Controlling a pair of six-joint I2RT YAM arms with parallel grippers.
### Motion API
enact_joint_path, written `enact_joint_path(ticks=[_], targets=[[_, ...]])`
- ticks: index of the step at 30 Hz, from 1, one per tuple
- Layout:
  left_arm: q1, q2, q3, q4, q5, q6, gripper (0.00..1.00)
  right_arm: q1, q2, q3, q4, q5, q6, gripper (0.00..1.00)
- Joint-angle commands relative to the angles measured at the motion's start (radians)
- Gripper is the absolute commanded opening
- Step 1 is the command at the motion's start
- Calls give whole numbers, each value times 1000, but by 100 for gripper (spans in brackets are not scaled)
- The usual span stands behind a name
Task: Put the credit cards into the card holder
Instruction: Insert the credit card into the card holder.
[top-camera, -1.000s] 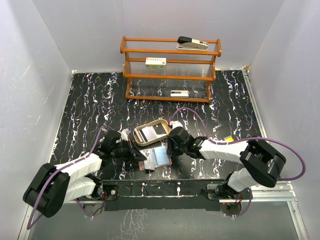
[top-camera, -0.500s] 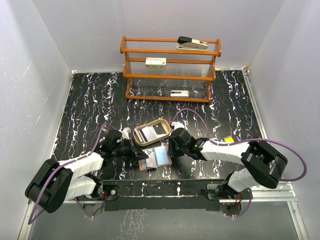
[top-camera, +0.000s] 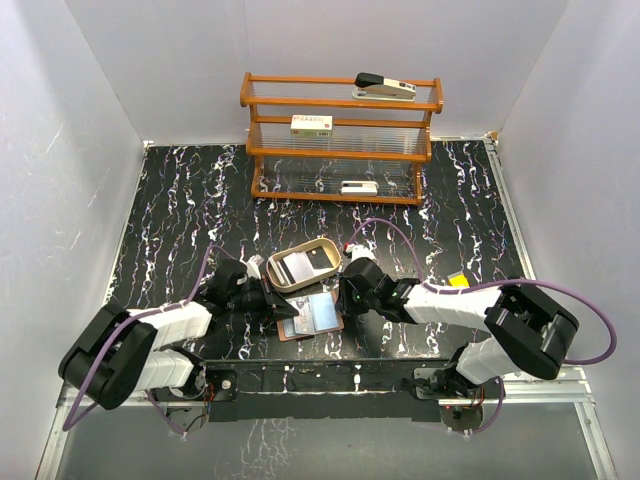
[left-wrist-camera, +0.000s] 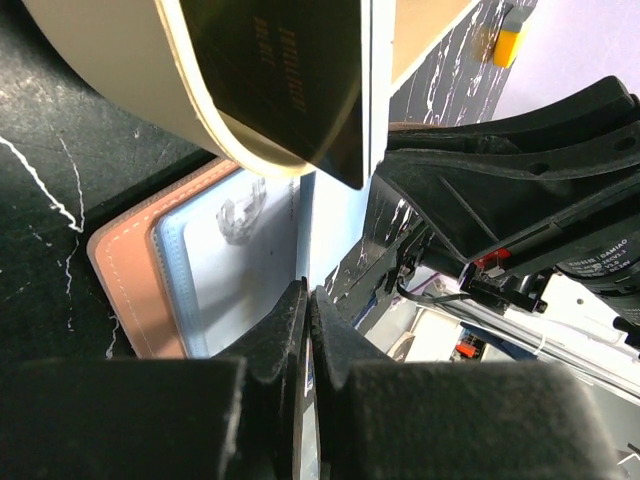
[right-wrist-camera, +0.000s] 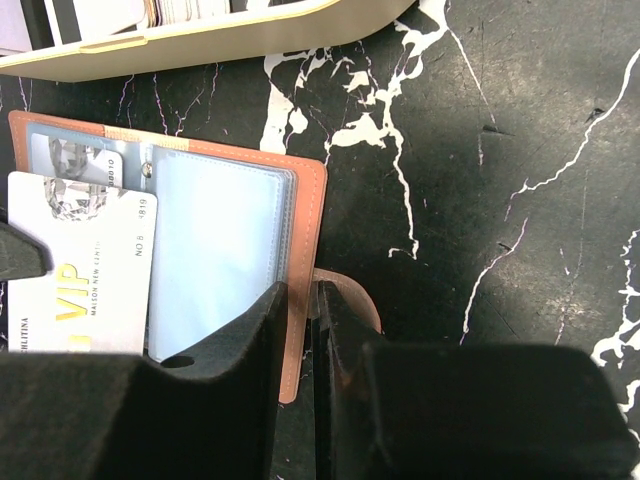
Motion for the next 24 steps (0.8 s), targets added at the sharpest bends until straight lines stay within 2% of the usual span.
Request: enact_joint_path(ticks=[1,6,19,24], targets=[[-7,32,-17,75,7,3,0,5,-5,-24,-19,11,2,15],[-9,76,-26,124,8,-5,0,5,9,-24,-19,17,8,15],[-12,84,5,19,-88,46,0,5,0,-13,-35,19,4,15],[-13,75,-6,18,-91,-16,0,5,-17,-10,-44,17,12,15]])
